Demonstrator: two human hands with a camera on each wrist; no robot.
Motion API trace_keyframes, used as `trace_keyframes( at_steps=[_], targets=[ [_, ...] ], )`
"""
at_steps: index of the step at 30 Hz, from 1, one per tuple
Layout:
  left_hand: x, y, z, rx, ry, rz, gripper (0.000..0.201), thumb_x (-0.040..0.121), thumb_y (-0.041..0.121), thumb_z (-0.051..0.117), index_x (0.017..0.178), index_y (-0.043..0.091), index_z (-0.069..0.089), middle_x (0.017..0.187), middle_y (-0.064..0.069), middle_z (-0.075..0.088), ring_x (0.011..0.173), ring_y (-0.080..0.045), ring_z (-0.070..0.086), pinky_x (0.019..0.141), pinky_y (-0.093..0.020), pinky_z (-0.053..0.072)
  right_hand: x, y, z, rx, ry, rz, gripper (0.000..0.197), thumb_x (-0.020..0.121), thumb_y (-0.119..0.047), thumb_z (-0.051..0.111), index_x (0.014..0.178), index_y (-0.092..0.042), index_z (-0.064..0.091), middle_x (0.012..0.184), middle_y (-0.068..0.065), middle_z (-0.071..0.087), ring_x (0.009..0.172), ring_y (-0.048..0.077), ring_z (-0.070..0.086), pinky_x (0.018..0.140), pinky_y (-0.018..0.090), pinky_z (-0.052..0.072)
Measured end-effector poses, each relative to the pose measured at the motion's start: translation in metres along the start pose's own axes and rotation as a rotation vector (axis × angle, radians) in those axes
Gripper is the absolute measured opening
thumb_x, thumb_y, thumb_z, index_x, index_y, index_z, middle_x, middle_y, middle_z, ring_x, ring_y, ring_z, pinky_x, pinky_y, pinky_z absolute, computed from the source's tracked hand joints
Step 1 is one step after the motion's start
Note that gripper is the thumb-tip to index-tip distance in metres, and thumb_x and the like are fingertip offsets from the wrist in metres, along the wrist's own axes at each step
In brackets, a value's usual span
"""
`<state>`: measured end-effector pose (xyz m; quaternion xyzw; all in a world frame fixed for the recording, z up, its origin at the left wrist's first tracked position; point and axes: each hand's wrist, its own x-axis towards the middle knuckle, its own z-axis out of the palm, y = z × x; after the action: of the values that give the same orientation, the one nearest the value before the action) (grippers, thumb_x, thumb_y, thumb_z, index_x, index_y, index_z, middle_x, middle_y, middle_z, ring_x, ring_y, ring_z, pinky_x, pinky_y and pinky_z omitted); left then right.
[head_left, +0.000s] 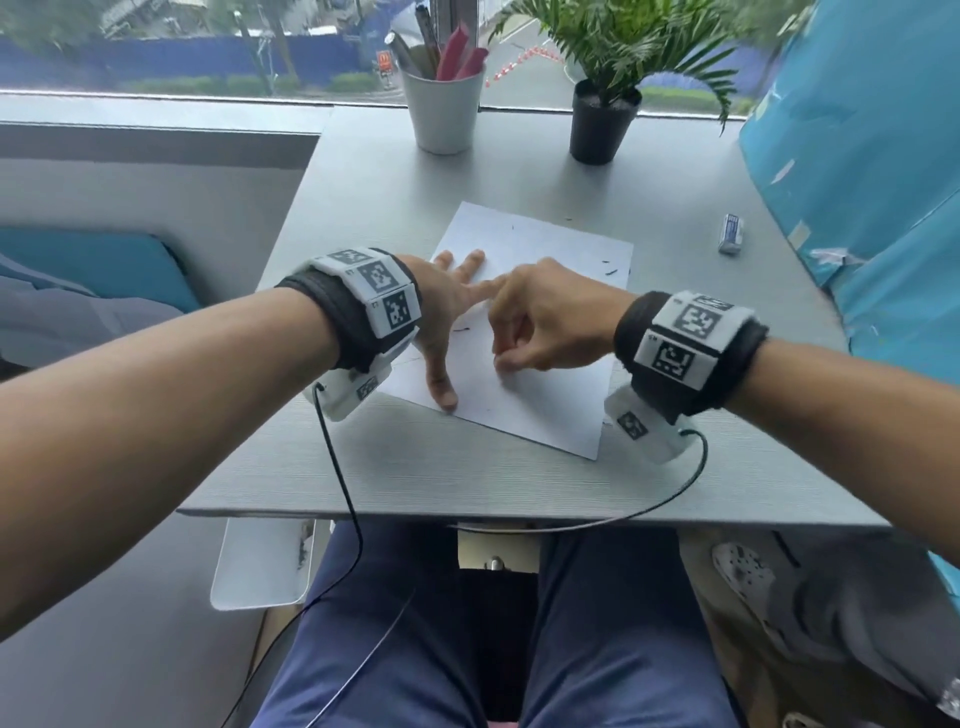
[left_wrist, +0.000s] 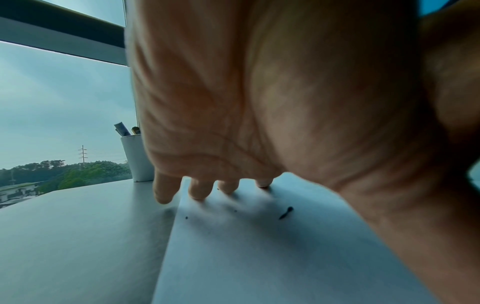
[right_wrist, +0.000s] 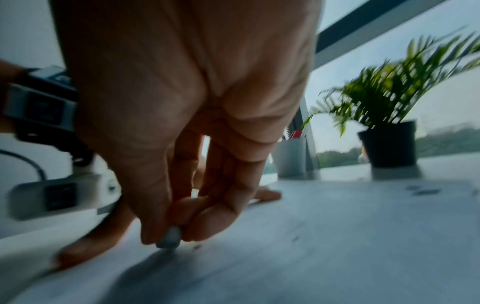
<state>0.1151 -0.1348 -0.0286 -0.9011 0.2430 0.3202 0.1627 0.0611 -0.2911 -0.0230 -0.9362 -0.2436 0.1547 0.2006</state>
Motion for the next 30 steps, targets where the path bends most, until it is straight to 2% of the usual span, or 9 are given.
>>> trace_keyframes(
  at_steps=[3, 6, 10, 13, 16, 21, 24, 27, 30],
  targets=[
    [-0.003, -0.001, 0.000, -0.033, 0.007, 0.000, 0.164, 0.037, 0.068, 0.090, 0.146, 0.047, -0.030, 0.159, 0.005, -0.035, 0.151, -0.027, -0.021, 0.117, -0.068, 0.013, 0.003, 0.024, -0.015, -0.038, 0.150, 0.099, 0.006, 0.073, -0.017, 0.076, 0.068, -0.016, 0.072, 0.066, -0.003, 0.069, 0.067, 0.011, 0.066, 0.066, 0.032, 0.058],
    [-0.005, 0.001, 0.003, -0.063, 0.033, -0.018, 0.162, 0.035, 0.075, 0.086, 0.149, 0.048, -0.026, 0.163, 0.001, -0.028, 0.152, -0.030, -0.014, 0.117, -0.067, 0.016, 0.001, 0.042, -0.018, -0.113, 0.138, 0.208, 0.006, 0.072, -0.020, 0.077, 0.071, -0.016, 0.073, 0.070, -0.004, 0.065, 0.067, 0.009, 0.058, 0.067, 0.033, 0.057],
    [-0.011, 0.002, 0.012, -0.041, 0.078, -0.056, 0.151, 0.035, 0.093, 0.068, 0.154, 0.047, -0.014, 0.166, -0.011, 0.003, 0.150, -0.037, 0.019, 0.114, -0.058, 0.032, 0.009, 0.050, -0.022, -0.120, 0.208, 0.246, 0.006, 0.075, -0.015, 0.078, 0.076, -0.011, 0.074, 0.073, -0.009, 0.056, 0.065, 0.004, 0.049, 0.066, 0.027, 0.050],
    [-0.020, -0.003, 0.010, -0.034, 0.183, -0.016, 0.121, 0.055, 0.087, 0.067, 0.156, 0.039, 0.021, 0.148, -0.005, 0.042, 0.135, -0.027, 0.041, 0.107, -0.045, 0.042, 0.016, 0.048, -0.024, -0.112, 0.211, 0.231, 0.005, 0.075, -0.011, 0.078, 0.077, -0.009, 0.074, 0.066, -0.010, 0.055, 0.061, 0.002, 0.050, 0.060, 0.022, 0.046],
    [-0.019, -0.007, 0.003, -0.178, 0.357, 0.055, 0.087, 0.067, 0.075, 0.071, 0.137, 0.024, 0.056, 0.148, -0.001, 0.046, 0.138, -0.022, 0.035, 0.112, -0.040, 0.034, 0.020, 0.045, -0.021, -0.128, 0.195, 0.197, 0.005, 0.074, -0.007, 0.078, 0.076, -0.008, 0.074, 0.063, -0.008, 0.057, 0.058, 0.005, 0.052, 0.054, 0.020, 0.043],
    [0.003, 0.000, 0.004, -0.377, 0.391, 0.118, 0.115, 0.058, 0.067, 0.085, 0.151, 0.023, 0.034, 0.157, 0.003, 0.034, 0.144, -0.021, 0.030, 0.117, -0.034, 0.026, 0.028, 0.041, -0.030, -0.141, 0.137, 0.233, 0.008, 0.074, -0.013, 0.082, 0.077, -0.013, 0.075, 0.066, -0.006, 0.061, 0.062, 0.010, 0.056, 0.063, 0.027, 0.052],
    [0.012, 0.001, 0.005, -0.375, 0.330, 0.125, 0.124, 0.058, 0.066, 0.084, 0.157, 0.025, 0.022, 0.163, 0.007, 0.021, 0.148, -0.019, 0.025, 0.118, -0.033, 0.022, 0.038, 0.037, -0.033, -0.074, 0.221, 0.220, 0.010, 0.074, -0.018, 0.083, 0.079, -0.014, 0.075, 0.068, -0.005, 0.062, 0.058, 0.004, 0.053, 0.062, 0.022, 0.043],
    [0.016, 0.000, 0.003, -0.358, 0.277, 0.110, 0.130, 0.060, 0.069, 0.081, 0.160, 0.031, 0.007, 0.168, 0.005, -0.001, 0.154, -0.016, 0.005, 0.125, -0.040, 0.010, 0.052, 0.034, -0.030, -0.094, 0.271, 0.271, 0.009, 0.072, -0.018, 0.082, 0.078, -0.015, 0.076, 0.076, 0.002, 0.067, 0.068, 0.015, 0.060, 0.056, 0.018, 0.039],
    [0.017, 0.001, 0.002, -0.342, 0.261, 0.119, 0.127, 0.061, 0.068, 0.081, 0.159, 0.033, 0.009, 0.168, 0.003, 0.002, 0.154, -0.017, 0.001, 0.125, -0.042, 0.008, 0.055, 0.026, -0.018, -0.109, 0.256, 0.256, 0.007, 0.071, -0.011, 0.074, 0.068, -0.017, 0.071, 0.076, 0.004, 0.068, 0.072, 0.019, 0.063, 0.053, 0.017, 0.040]
  ],
)
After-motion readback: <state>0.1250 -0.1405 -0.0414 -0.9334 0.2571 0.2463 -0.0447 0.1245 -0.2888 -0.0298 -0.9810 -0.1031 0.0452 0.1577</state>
